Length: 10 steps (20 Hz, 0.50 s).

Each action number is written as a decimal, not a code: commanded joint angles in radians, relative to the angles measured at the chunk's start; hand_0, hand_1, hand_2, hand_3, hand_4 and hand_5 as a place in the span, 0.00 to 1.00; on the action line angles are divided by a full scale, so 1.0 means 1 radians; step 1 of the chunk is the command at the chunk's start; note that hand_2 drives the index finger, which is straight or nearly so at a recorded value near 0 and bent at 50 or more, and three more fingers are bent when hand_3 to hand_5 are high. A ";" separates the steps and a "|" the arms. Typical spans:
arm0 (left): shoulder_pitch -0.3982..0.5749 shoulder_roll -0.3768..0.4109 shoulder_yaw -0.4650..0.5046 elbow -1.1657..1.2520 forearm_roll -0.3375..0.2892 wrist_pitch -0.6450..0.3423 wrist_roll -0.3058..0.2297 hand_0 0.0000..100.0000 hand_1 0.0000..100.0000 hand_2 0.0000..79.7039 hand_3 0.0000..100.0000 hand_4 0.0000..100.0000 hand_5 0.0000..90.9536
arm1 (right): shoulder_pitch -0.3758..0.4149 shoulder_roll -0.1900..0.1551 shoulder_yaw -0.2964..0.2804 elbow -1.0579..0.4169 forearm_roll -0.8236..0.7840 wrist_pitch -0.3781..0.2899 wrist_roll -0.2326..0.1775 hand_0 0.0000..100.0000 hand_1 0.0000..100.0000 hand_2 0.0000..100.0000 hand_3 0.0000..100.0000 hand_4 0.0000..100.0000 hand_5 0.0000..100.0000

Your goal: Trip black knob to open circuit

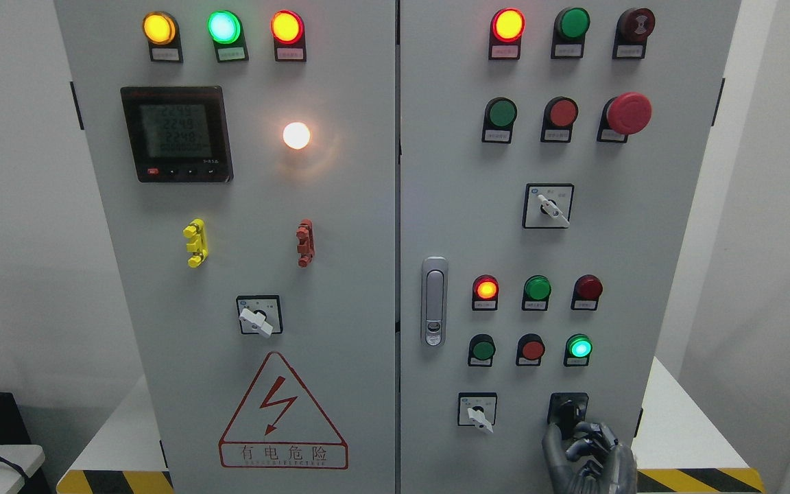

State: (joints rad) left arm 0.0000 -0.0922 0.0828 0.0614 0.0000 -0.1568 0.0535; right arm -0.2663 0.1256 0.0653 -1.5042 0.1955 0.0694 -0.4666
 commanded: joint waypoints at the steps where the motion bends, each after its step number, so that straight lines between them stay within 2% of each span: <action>1: -0.008 -0.001 0.000 0.000 -0.034 0.000 0.000 0.12 0.39 0.00 0.00 0.00 0.00 | 0.001 -0.003 -0.007 -0.001 0.010 -0.006 0.003 0.47 0.79 0.57 0.85 0.82 0.92; 10: -0.008 0.000 0.000 0.000 -0.034 0.000 0.000 0.12 0.39 0.00 0.00 0.00 0.00 | 0.002 -0.004 -0.010 -0.001 0.013 -0.006 0.003 0.47 0.79 0.57 0.85 0.82 0.92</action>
State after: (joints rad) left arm 0.0000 -0.0922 0.0828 0.0614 0.0000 -0.1568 0.0535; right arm -0.2646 0.1232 0.0596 -1.5042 0.2050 0.0635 -0.4616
